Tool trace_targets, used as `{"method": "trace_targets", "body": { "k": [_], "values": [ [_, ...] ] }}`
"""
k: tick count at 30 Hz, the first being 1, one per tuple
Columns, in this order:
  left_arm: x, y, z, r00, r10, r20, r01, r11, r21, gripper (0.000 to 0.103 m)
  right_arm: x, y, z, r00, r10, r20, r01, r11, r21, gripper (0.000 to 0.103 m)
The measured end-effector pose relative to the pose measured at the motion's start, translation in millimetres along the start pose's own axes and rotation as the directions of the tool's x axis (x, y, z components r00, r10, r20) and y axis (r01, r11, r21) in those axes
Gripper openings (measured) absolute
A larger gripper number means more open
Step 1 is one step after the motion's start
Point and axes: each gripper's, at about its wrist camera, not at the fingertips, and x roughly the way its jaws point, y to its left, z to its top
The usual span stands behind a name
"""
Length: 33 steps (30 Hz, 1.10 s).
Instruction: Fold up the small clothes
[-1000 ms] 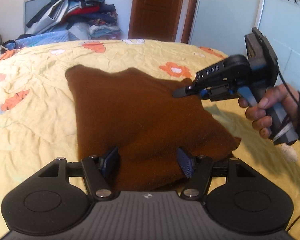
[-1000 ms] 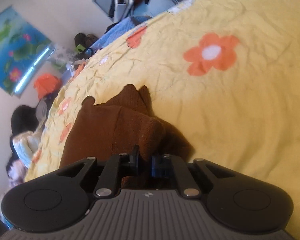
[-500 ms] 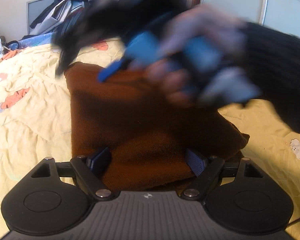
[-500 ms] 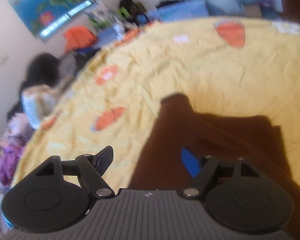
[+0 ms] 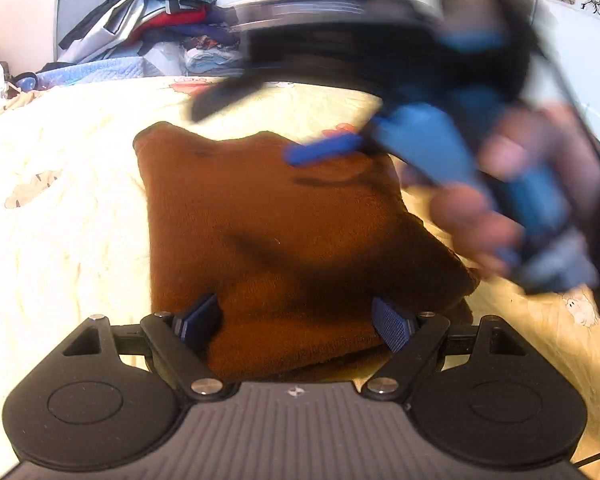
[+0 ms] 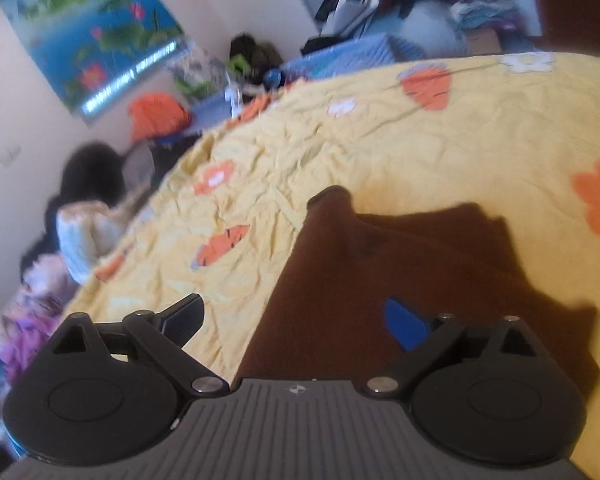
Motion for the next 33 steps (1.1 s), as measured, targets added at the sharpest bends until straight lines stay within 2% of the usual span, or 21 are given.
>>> {"method": "trace_targets", "body": {
  "k": [1,3,4,5,6,8,11,14,16,18,19,20,21,22,23,24,26,28,31,32,33],
  "values": [
    [1,0,0,1.000,0.002,-0.001,-0.002,1.000,0.003,0.084,-4,-12,-8,1.000,0.029,-0.009,-0.029,0.999,0.030,0.103],
    [4,-2,2,1.000,0.008,-0.005,-0.008,1.000,0.010,0.084,6,-43,-23,0.998,0.011,-0.067,-0.007,0.999,0.049,0.097],
    [4,-3,3,1.000,0.014,-0.009,-0.014,1.000,0.013,0.084,8,-55,-29,0.999,0.019,-0.040,-0.019,1.000,0.014,0.084],
    [2,-3,5,1.000,0.018,-0.011,-0.018,1.000,0.015,0.084,4,-65,-32,1.000,0.029,-0.005,-0.029,1.000,0.011,0.080],
    [-1,-3,6,1.000,0.024,-0.007,-0.024,1.000,0.011,0.084,0,-74,-31,1.000,0.031,0.004,-0.031,0.997,0.064,0.079],
    [-15,1,6,0.999,0.036,0.029,-0.035,0.999,-0.006,0.084,-15,-87,-27,0.999,0.035,0.039,-0.041,0.983,0.178,0.090],
    [-28,24,4,0.997,0.063,0.054,-0.059,0.996,-0.070,0.084,-44,-103,-28,0.989,0.070,0.130,-0.095,0.977,0.193,0.101],
    [-20,59,2,0.999,0.042,-0.026,-0.047,0.975,-0.218,0.084,-63,-134,-34,0.992,0.014,0.129,-0.041,0.977,0.210,0.101],
    [-9,78,-2,0.996,-0.039,-0.074,0.012,0.943,-0.333,0.084,-64,-158,-41,0.995,-0.034,0.089,0.013,0.975,0.220,0.100],
    [-1,87,-4,0.990,-0.127,-0.064,0.089,0.906,-0.415,0.083,-53,-182,-46,0.999,-0.038,0.014,0.033,0.968,0.248,0.093],
    [3,87,-5,0.984,-0.169,-0.062,0.126,0.892,-0.434,0.082,-41,-190,-49,0.999,-0.022,-0.027,0.029,0.966,0.258,0.086],
    [8,87,-4,0.974,-0.216,-0.062,0.165,0.875,-0.456,0.077,-30,-200,-51,0.998,0.001,-0.062,0.015,0.965,0.261,0.068],
    [13,86,-5,0.971,-0.229,-0.074,0.169,0.866,-0.470,0.052,-18,-209,-53,0.995,0.028,-0.097,-0.002,0.965,0.261,0.052],
    [16,83,-4,0.970,-0.222,-0.104,0.150,0.874,-0.463,0.031,-9,-217,-54,0.992,0.052,-0.118,-0.020,0.967,0.254,0.030],
    [17,83,-3,0.966,-0.223,-0.128,0.143,0.881,-0.452,0.030,-5,-224,-54,0.992,0.055,-0.114,-0.026,0.969,0.244,0.030],
    [13,83,-2,0.965,-0.224,-0.137,0.147,0.893,-0.426,0.024,-5,-229,-52,0.993,0.042,-0.113,-0.016,0.975,0.220,0.030],
    [-2,78,1,0.968,-0.195,-0.155,0.142,0.943,-0.301,0.020,-9,-248,-45,0.991,0.039,-0.128,-0.013,0.979,0.201,0.027],
    [-11,76,0,0.973,-0.159,-0.166,0.122,0.970,-0.211,0.019,-16,-273,-41,0.989,0.053,-0.138,-0.025,0.981,0.193,0.024],
    [-12,75,-1,0.974,-0.144,-0.175,0.111,0.977,-0.184,0.023,-18,-318,-35,0.991,0.050,-0.123,-0.024,0.979,0.204,0.022],
    [-14,73,-1,0.976,-0.138,-0.168,0.106,0.977,-0.187,0.025,-19,-333,-31,0.993,0.053,-0.109,-0.027,0.973,0.228,0.027],
    [-21,73,-1,0.980,-0.118,-0.158,0.088,0.979,-0.183,0.033,-22,-346,-26,0.994,0.055,-0.097,-0.029,0.967,0.253,0.032]
  ]
}}
